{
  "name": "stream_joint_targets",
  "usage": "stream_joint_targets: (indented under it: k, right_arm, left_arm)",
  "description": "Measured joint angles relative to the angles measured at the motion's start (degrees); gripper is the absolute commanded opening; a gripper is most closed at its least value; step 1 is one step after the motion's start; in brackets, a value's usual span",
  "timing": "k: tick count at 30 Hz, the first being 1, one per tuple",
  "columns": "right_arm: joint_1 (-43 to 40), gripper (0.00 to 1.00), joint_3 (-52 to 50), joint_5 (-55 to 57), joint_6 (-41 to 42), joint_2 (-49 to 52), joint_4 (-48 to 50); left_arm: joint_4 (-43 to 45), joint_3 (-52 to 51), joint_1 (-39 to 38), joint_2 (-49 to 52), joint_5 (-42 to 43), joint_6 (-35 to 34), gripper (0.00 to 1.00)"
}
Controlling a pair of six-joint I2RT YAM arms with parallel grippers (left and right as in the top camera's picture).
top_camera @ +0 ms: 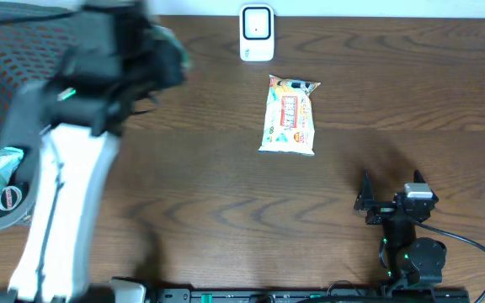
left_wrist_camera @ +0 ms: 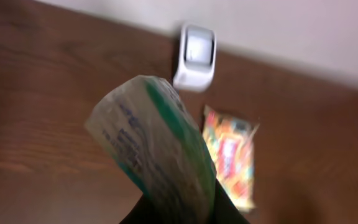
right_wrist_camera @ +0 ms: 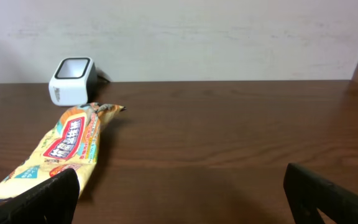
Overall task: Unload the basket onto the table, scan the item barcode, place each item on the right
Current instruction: 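Carry the green tissue pack to the scanner with the left gripper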
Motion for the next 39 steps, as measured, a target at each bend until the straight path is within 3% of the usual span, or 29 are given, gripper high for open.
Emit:
stream_joint_targets:
  k: [7, 18, 25, 30, 33, 39]
  right_arm:
    - [0.00, 0.99, 0.00, 0.00, 0.00, 0.00, -0.02]
    - [0.00, 0.99, 0.00, 0.00, 0.00, 0.00, -0.02]
    - [0.00, 0.99, -0.02, 0.00, 0.00, 0.00, -0.02]
    - [0.00, 0.99, 0.00, 0.00, 0.00, 0.00, 0.00]
    - [0.00, 0.99, 0.00, 0.00, 0.00, 0.00, -0.02]
    - [0.00, 0.99, 0.00, 0.00, 0.00, 0.00, 0.00]
  left_arm:
    - [0.55, 0.00, -8.28, 15.15, -10.67, 8.72, 0.12]
    - [3.28, -0.02, -13.18, 31.61, -20.15, 10.95, 0.13]
    - [5.73, -0.02, -13.62, 32.65, -19.19, 10.88, 0.29]
    - [6.54, -0.02, -13.62, 32.65, -14.47, 10.73, 0.32]
    - [6.54, -0.02, -13.70, 32.65, -13.00, 11.04, 0.56]
    - [6.34, -0.02, -13.70, 32.65, -11.93, 10.71, 0.56]
